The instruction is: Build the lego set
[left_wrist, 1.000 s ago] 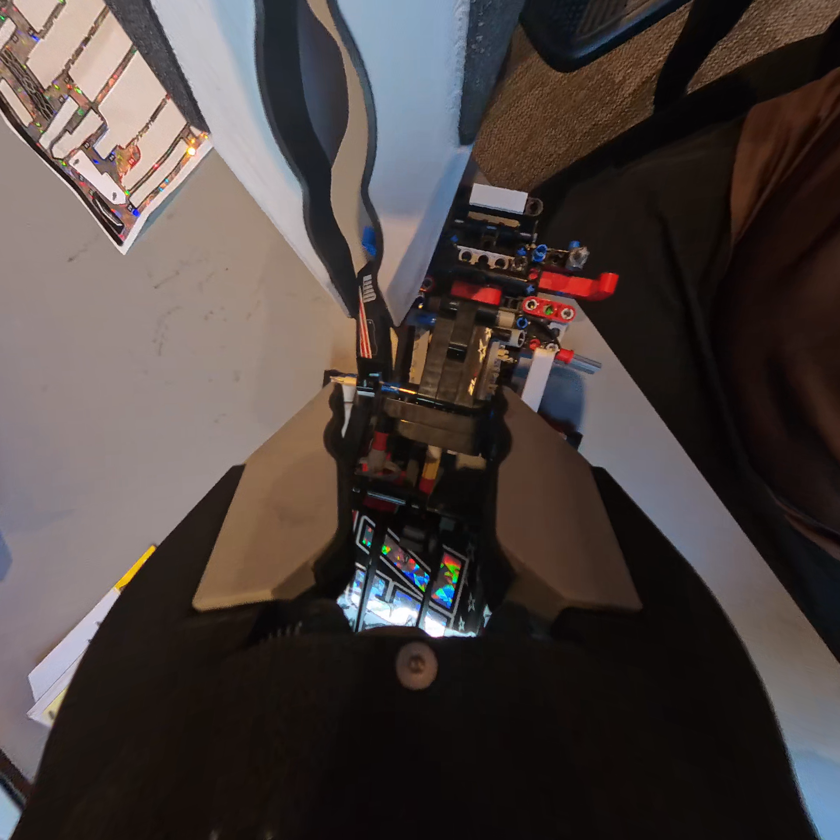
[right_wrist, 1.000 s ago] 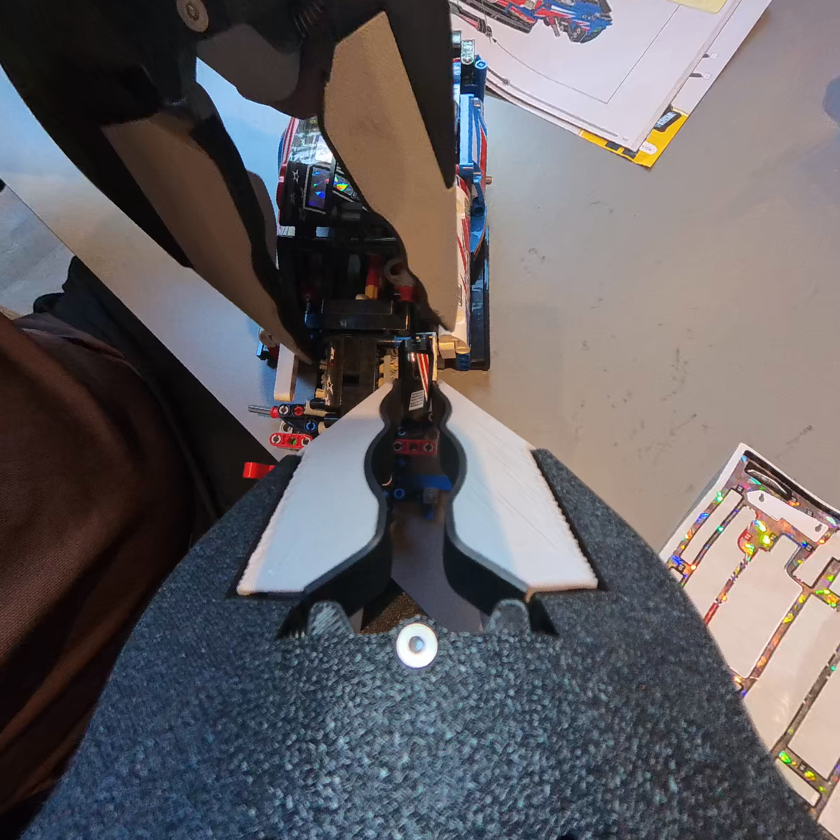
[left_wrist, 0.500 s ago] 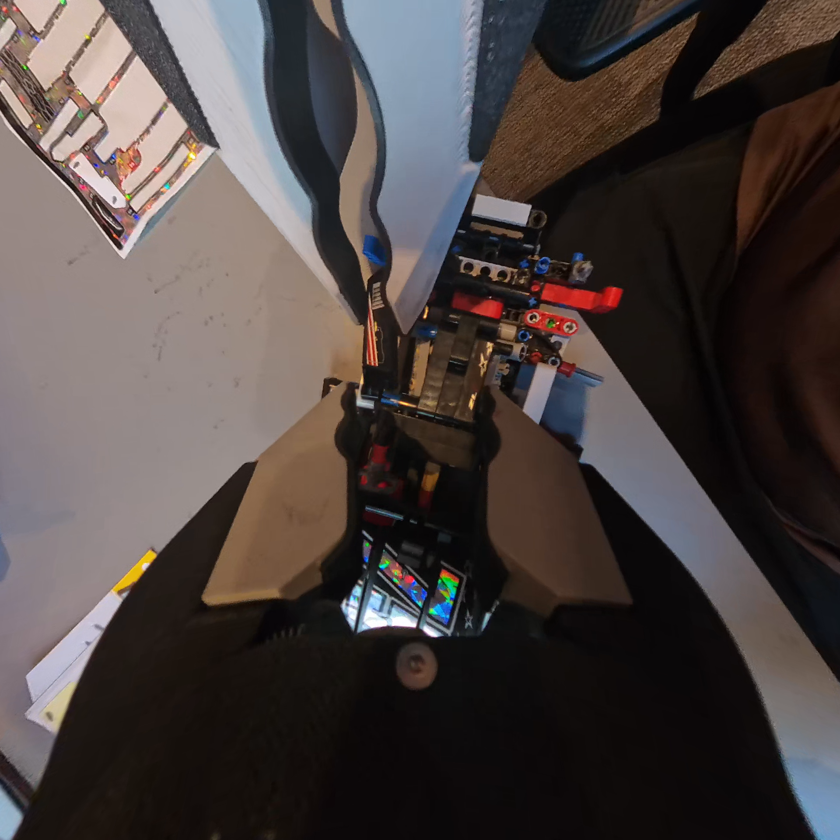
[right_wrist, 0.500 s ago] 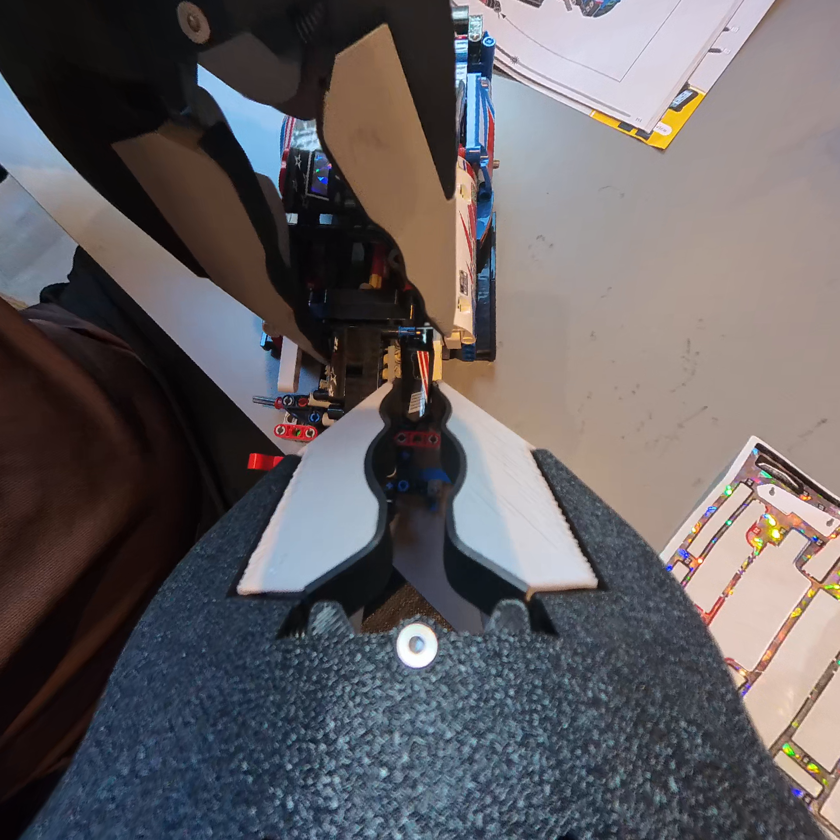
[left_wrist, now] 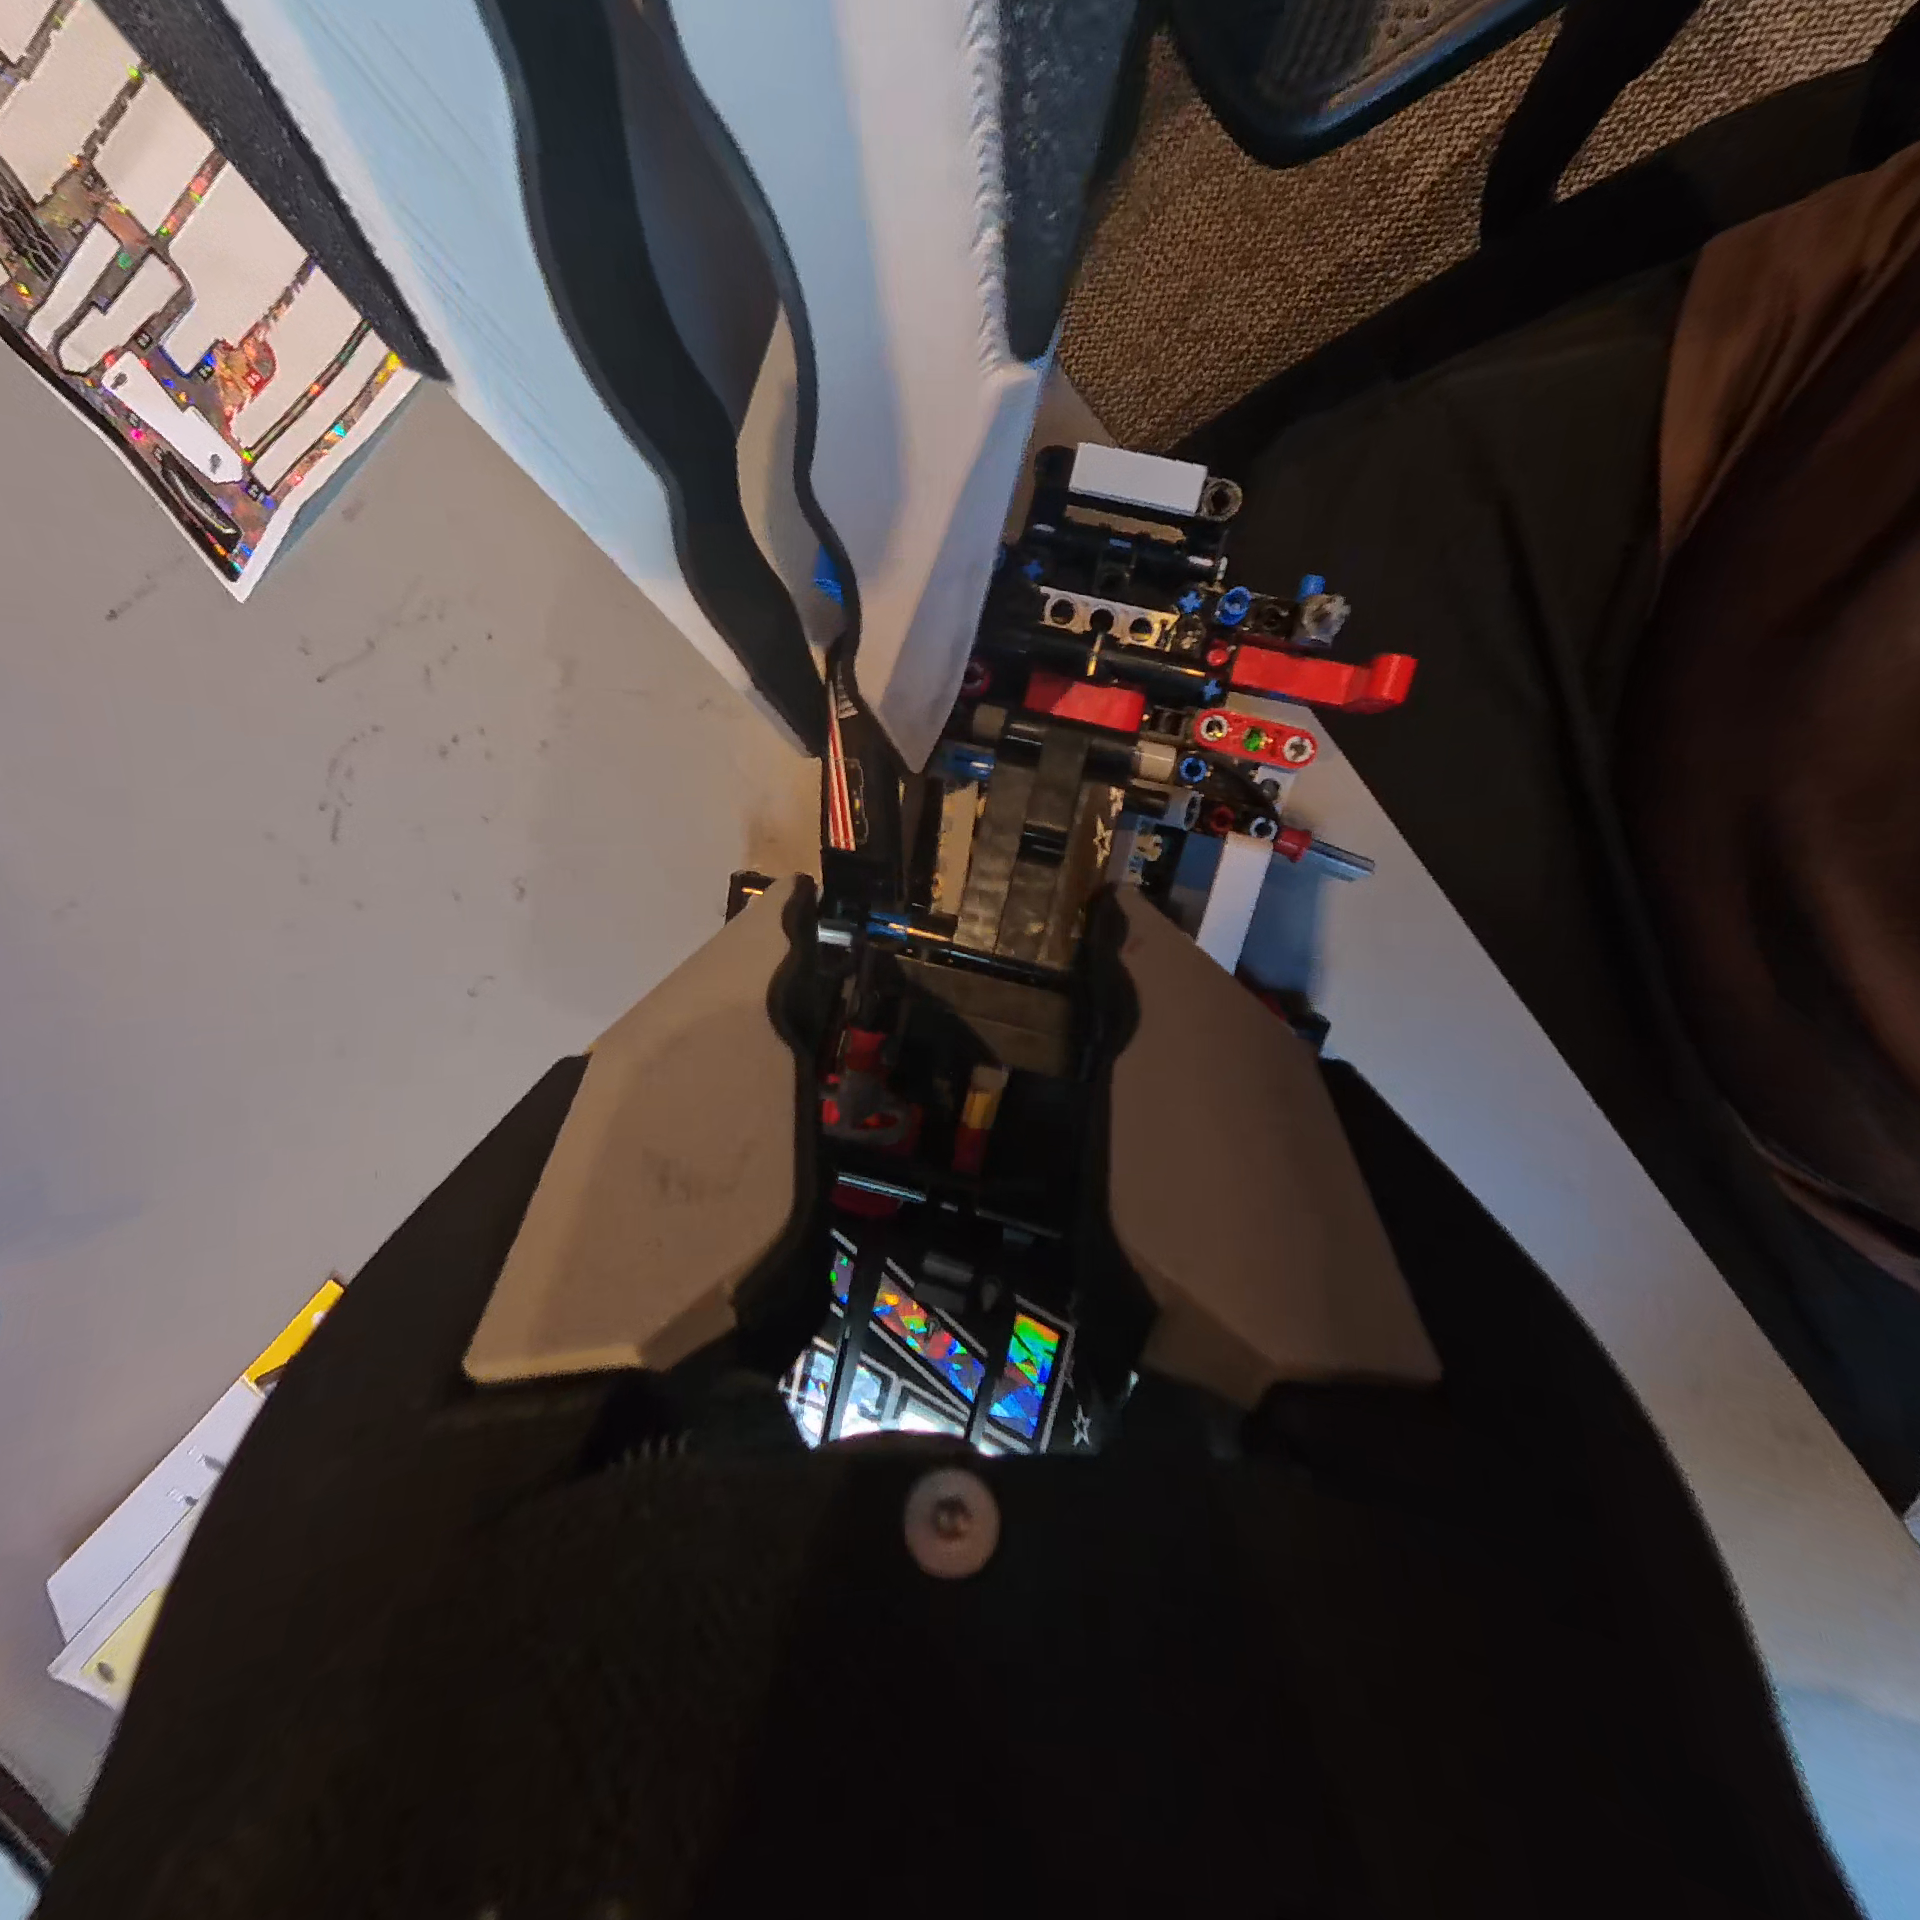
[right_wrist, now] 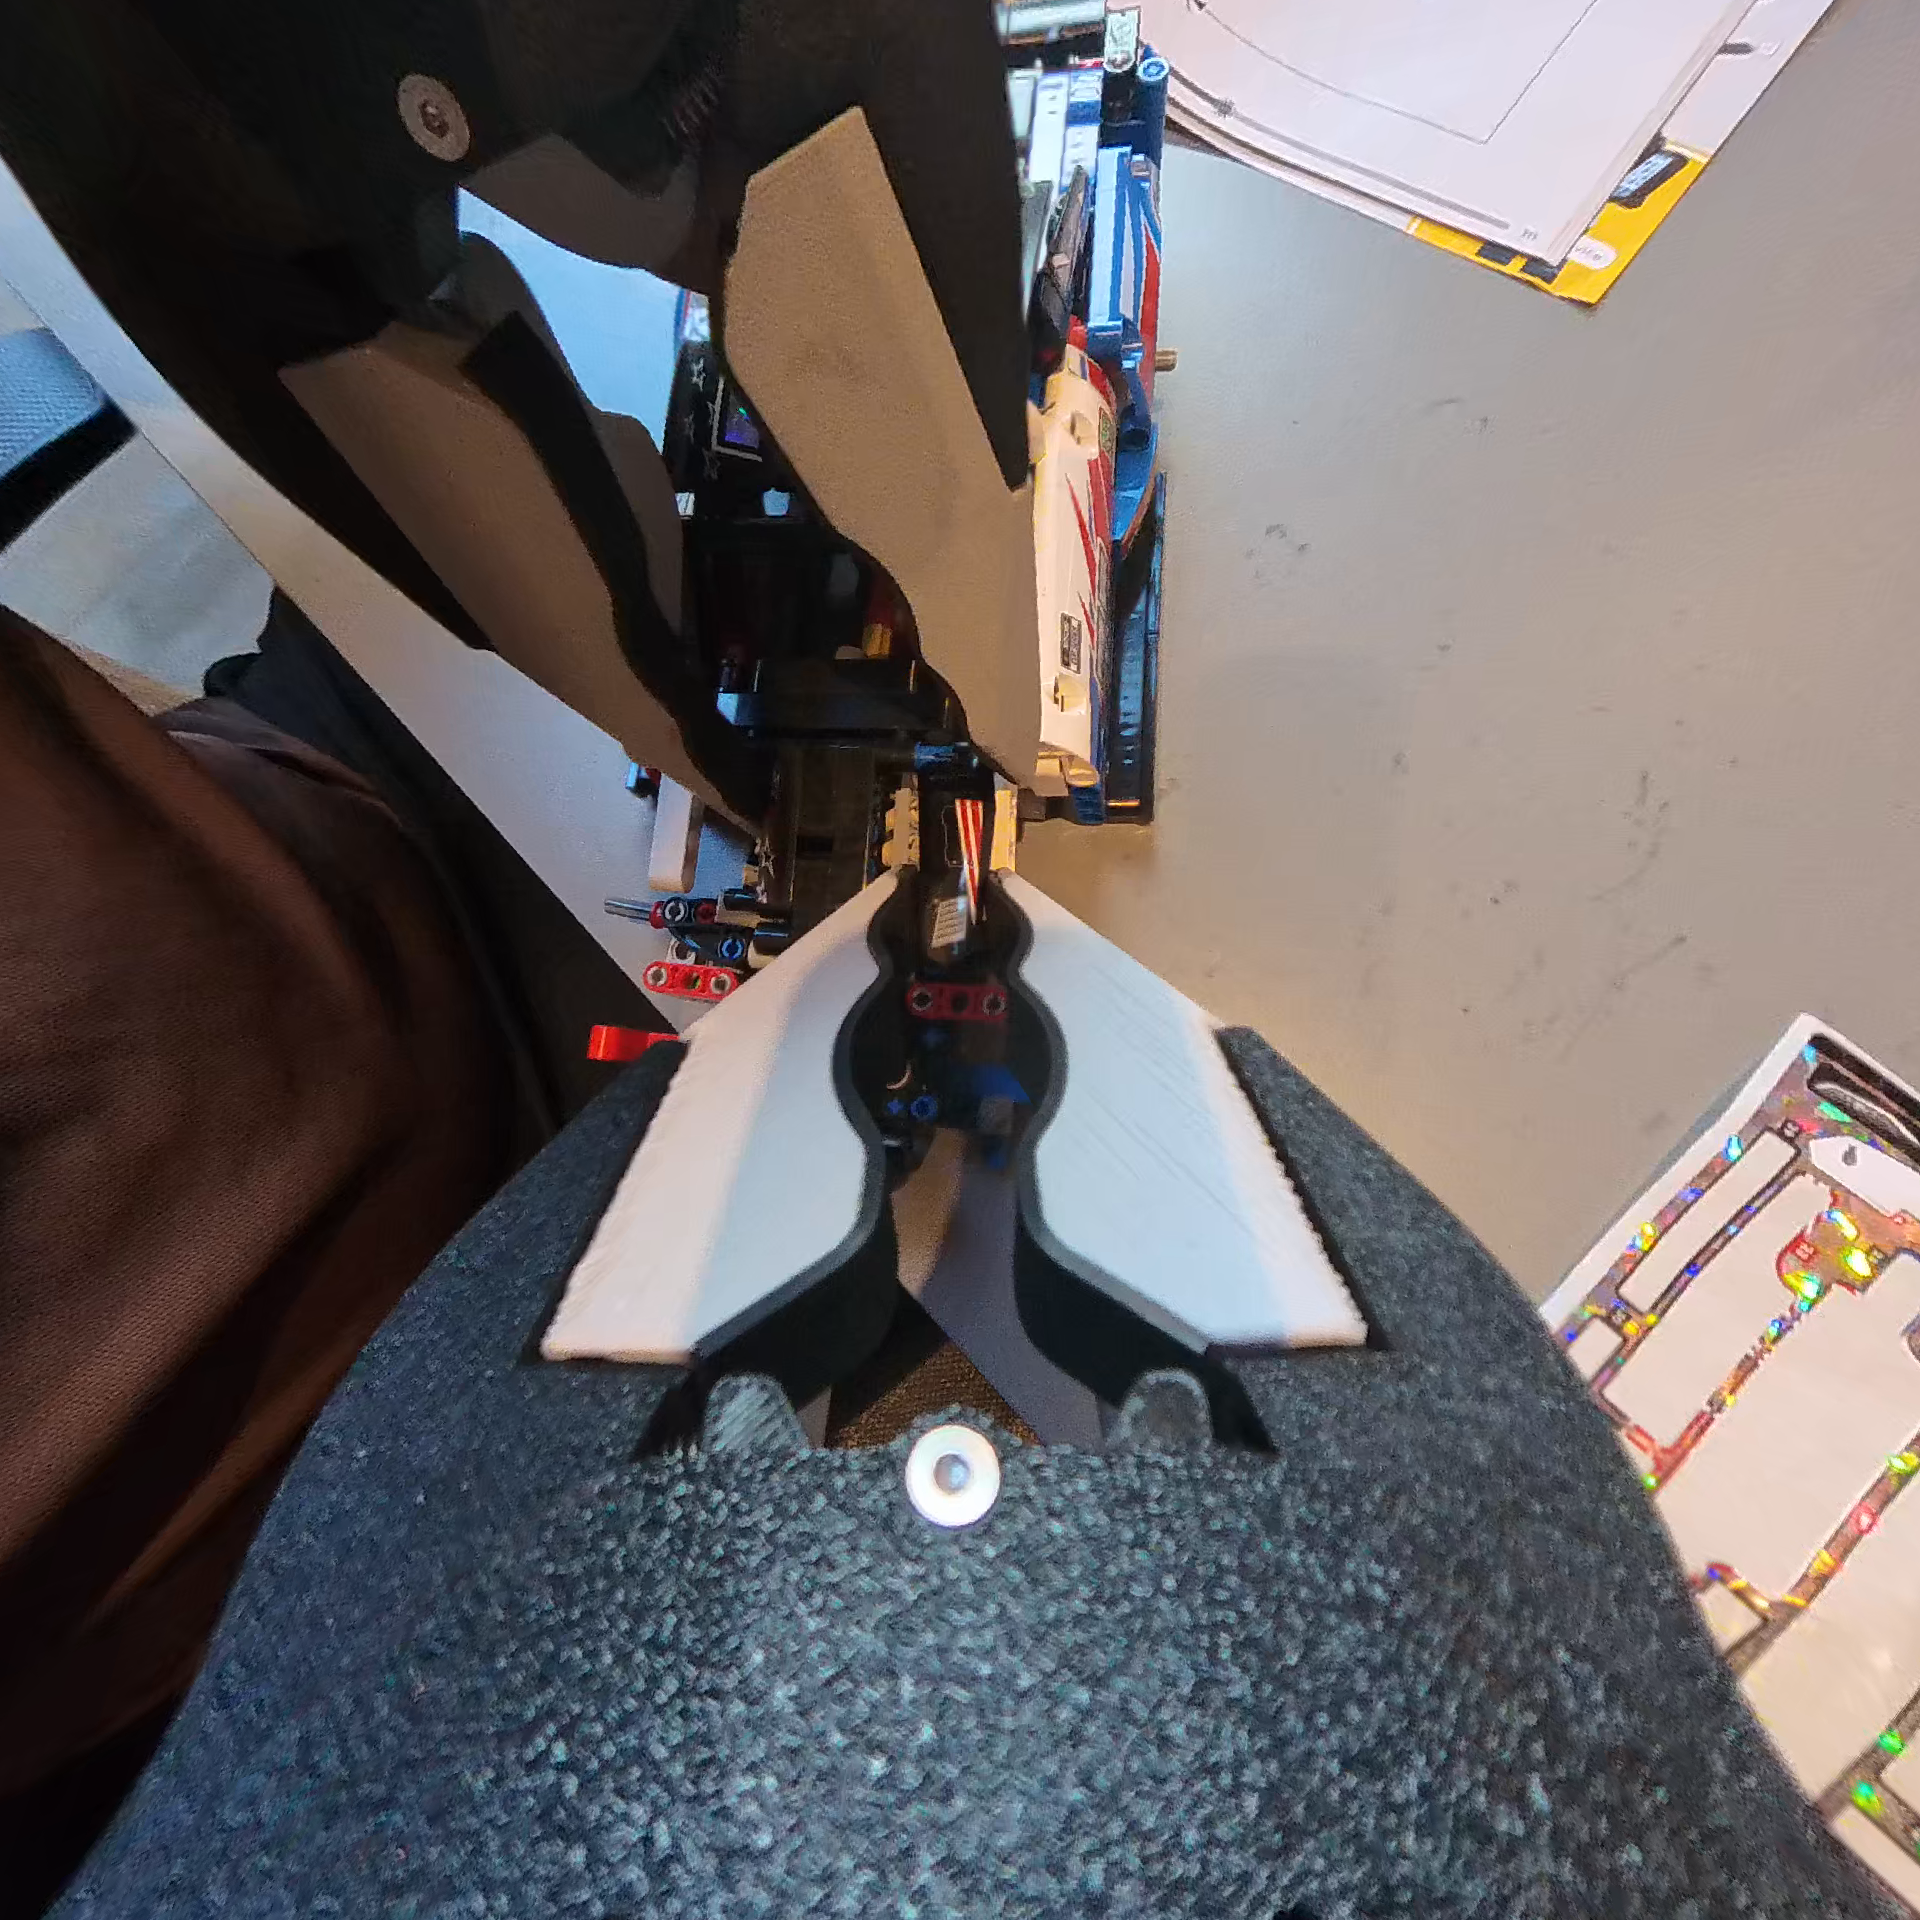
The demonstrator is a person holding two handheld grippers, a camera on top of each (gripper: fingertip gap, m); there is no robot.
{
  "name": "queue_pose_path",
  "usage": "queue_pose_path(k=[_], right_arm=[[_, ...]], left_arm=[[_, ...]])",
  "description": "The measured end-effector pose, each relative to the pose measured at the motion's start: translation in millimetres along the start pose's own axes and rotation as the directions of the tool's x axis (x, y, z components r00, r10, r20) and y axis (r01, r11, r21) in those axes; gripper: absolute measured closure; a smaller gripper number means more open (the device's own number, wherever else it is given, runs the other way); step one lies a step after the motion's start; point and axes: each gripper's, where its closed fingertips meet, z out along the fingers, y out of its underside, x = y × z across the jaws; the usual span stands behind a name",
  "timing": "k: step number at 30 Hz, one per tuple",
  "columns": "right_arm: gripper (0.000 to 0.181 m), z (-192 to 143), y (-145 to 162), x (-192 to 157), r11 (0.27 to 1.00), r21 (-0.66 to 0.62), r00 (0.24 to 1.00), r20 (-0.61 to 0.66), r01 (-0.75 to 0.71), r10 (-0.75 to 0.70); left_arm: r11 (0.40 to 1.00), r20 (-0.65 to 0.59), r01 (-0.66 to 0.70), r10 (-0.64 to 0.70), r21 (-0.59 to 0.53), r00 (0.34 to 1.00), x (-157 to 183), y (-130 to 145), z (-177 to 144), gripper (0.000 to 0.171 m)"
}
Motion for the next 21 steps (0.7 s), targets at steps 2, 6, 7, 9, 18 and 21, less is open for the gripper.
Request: queue_pose_path(k=[2,6,7,9,18,21], right_arm=[[0.168,1.1,-0.8,0.2,1.000,0.001,1.000,0.020,-0.008,0.008],[0.168,1.7,1.0,-0.6,1.000,-0.009,0.999,0.051,0.004,-0.004],[0.168,1.6,2.1,-0.5,1.000,-0.019,0.999,0.054,0.008,-0.007],[0.168,1.0,2.6,-0.4,0.999,-0.032,0.999,0.048,0.019,-0.017],[0.168,3.7,6.4,0.4,0.987,-0.089,0.989,-0.047,0.132,-0.137],[0.168,6.7,10.8,-0.4,0.980,-0.120,0.984,-0.061,0.160,-0.168]], left_arm=[[1.000,-0.007,0.013,-0.013,0.003,1.000,-0.2,0.3,-0.1,0.120],[1.000,-0.008,0.019,-0.019,0.011,1.000,1.1,1.0,-1.0,0.120],[1.000,-0.008,0.019,-0.019,0.014,1.000,1.6,1.1,-1.4,0.120],[1.000,-0.007,0.019,-0.019,0.023,1.000,1.5,1.2,-2.3,0.120],[0.994,-0.033,0.067,-0.064,0.091,0.997,2.7,0.4,-7.7,0.118],[0.991,-0.028,0.082,-0.080,0.110,0.996,2.2,1.9,-10.2,0.117]])
